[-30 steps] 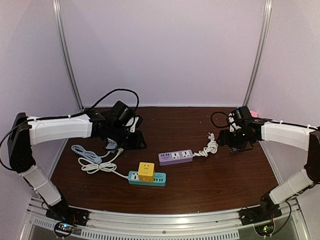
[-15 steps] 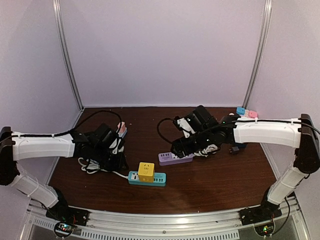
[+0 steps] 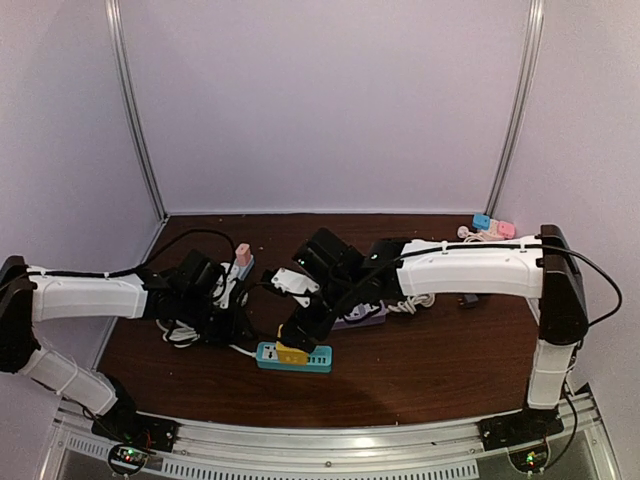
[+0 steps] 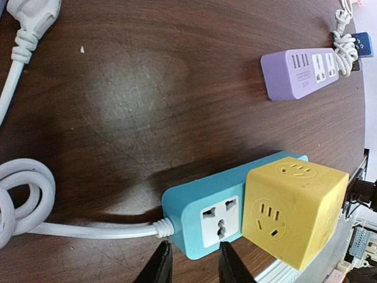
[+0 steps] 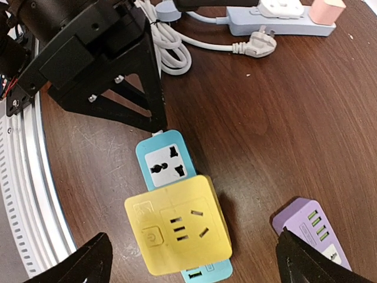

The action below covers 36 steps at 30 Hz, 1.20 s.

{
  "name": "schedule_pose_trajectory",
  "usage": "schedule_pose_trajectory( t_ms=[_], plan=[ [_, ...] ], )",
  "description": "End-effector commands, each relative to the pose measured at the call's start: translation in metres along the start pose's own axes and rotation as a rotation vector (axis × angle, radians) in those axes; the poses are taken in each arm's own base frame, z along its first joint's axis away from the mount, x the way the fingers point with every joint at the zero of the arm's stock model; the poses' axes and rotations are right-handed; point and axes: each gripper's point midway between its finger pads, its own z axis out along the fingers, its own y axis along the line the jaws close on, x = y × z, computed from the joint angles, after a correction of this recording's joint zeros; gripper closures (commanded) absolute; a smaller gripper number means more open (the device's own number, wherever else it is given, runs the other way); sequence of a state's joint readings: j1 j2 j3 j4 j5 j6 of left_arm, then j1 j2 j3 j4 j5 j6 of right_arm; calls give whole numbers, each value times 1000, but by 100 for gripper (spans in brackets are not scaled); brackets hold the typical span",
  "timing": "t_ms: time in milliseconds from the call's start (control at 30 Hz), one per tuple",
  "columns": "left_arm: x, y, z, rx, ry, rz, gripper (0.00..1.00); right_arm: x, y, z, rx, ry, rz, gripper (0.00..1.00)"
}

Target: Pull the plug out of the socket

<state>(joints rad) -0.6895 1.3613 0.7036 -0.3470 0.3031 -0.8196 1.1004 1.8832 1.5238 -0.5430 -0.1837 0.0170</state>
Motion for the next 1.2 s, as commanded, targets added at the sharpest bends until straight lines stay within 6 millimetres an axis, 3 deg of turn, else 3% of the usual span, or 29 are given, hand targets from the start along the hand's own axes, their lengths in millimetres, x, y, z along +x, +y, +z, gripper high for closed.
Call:
schedule_pose_trajectory(
  t_ms=[0,267,700,967,1167],
  plan=[
    [-3,-11,3,100,14,28,72,12,16,19,-71,100,-118,2],
    [-4,-7,1,123,32,26,70,24,19,46,-82,180,-164,8],
    [-20,-17,1,216,6,-12,69,-2,-7,52,77,81,-95,48],
    [-40,-35,15,330,-17,-45,76,-23,-24,57,189,25,-38,51],
    [-37,-30,29,346,3,-80,84,-30,-29,54,231,-17,10,52]
  ],
)
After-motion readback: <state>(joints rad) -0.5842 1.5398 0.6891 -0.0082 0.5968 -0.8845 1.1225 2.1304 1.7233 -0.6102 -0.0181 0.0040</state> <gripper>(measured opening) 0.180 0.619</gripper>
